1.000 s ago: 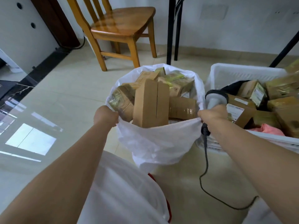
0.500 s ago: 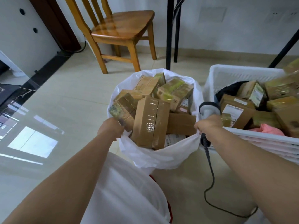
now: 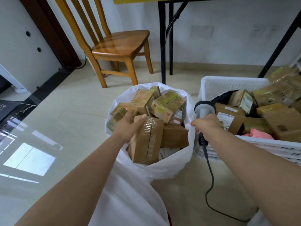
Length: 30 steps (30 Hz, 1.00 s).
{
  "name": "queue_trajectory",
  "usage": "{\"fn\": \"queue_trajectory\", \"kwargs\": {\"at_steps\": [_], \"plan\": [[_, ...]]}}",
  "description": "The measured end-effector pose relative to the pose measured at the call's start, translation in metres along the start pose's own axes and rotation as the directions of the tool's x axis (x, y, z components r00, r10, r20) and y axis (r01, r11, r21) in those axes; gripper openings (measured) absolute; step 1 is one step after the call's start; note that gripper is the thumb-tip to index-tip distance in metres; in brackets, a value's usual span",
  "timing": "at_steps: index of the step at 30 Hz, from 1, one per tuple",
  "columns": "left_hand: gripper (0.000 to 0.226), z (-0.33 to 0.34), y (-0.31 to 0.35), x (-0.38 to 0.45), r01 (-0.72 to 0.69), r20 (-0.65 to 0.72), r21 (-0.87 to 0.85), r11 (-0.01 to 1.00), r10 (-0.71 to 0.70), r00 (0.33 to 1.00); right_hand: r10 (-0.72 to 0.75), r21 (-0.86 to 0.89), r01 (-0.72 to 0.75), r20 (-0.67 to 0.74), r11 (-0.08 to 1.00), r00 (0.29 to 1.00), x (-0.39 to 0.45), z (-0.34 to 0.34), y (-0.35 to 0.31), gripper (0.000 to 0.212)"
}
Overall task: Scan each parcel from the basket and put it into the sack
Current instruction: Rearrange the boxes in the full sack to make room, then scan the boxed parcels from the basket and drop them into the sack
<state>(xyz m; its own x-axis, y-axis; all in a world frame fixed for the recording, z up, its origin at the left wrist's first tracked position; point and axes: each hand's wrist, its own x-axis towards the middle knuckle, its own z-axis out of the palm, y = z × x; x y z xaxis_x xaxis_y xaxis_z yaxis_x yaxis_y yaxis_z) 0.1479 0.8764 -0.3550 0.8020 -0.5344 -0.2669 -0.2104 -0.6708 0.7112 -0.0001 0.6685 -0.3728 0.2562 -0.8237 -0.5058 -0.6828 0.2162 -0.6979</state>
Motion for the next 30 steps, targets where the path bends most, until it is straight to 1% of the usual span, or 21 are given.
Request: {"fn": "queue_trajectory", "kwargs": {"at_steps": [1, 3, 4, 6, 8, 11, 12, 14, 16, 19, 23, 27, 30], "plan": [[0.071, 0.006, 0.004, 0.001, -0.05, 0.059, 0.048, 0.998, 0.047, 0.997, -0.006, 0.016, 0.006, 0.007, 1.0, 1.0, -0.002, -0.004, 0.0, 0.052], [0.075, 0.019, 0.006, 0.004, -0.125, 0.165, 0.258, 0.958, 0.084, 0.983, -0.023, 0.028, 0.023, 0.015, 0.999, 1.0, -0.009, -0.013, 0.0, 0.044], [0.075, 0.025, 0.006, 0.005, -0.135, 0.196, 0.337, 0.932, 0.071, 0.978, -0.036, 0.038, 0.035, 0.016, 0.999, 0.999, -0.012, -0.019, 0.0, 0.041], [0.073, 0.037, 0.009, 0.006, -0.121, 0.231, 0.395, 0.911, 0.029, 0.973, -0.059, 0.055, 0.058, 0.025, 0.997, 0.998, -0.018, -0.032, 0.001, 0.034], [0.069, 0.045, 0.015, 0.002, -0.108, 0.234, 0.404, 0.908, 0.012, 0.972, -0.065, 0.068, 0.063, 0.024, 0.996, 0.998, -0.021, -0.046, 0.002, 0.031], [0.064, 0.048, 0.026, -0.001, -0.081, 0.166, 0.397, 0.914, 0.015, 0.986, -0.063, 0.144, 0.059, 0.025, 0.988, 0.998, -0.021, -0.071, 0.005, 0.038], [0.061, 0.048, 0.031, -0.002, -0.083, 0.142, 0.405, 0.911, 0.027, 0.989, -0.066, 0.161, 0.061, 0.022, 0.985, 0.998, -0.021, -0.079, 0.006, 0.037], [0.055, 0.047, 0.044, -0.005, -0.114, 0.119, 0.393, 0.912, 0.073, 0.99, -0.07, 0.198, 0.067, 0.012, 0.978, 0.997, -0.023, -0.095, 0.008, 0.031], [0.049, 0.05, 0.062, -0.009, -0.171, 0.124, 0.37, 0.913, 0.133, 0.983, -0.07, 0.25, 0.066, 0.009, 0.966, 0.998, -0.026, -0.108, 0.013, 0.031], [0.054, 0.051, 0.09, -0.016, -0.217, 0.12, 0.354, 0.91, 0.186, 0.975, -0.057, 0.304, 0.047, 0.024, 0.951, 0.998, -0.025, -0.124, 0.021, 0.037], [0.056, 0.038, 0.104, -0.015, -0.22, 0.067, 0.402, 0.889, 0.211, 0.975, -0.077, 0.327, 0.066, 0.022, 0.943, 0.997, -0.022, -0.136, 0.02, 0.029], [0.063, 0.022, 0.093, 0.005, -0.153, 0.021, 0.383, 0.911, 0.156, 0.987, -0.087, 0.324, 0.077, 0.014, 0.943, 0.996, -0.015, -0.122, 0.013, 0.029], [0.06, 0.006, 0.076, 0.039, -0.092, -0.002, 0.403, 0.911, 0.102, 0.995, -0.075, 0.293, 0.064, 0.027, 0.954, 0.997, 0.002, -0.101, 0.001, 0.03]]}}
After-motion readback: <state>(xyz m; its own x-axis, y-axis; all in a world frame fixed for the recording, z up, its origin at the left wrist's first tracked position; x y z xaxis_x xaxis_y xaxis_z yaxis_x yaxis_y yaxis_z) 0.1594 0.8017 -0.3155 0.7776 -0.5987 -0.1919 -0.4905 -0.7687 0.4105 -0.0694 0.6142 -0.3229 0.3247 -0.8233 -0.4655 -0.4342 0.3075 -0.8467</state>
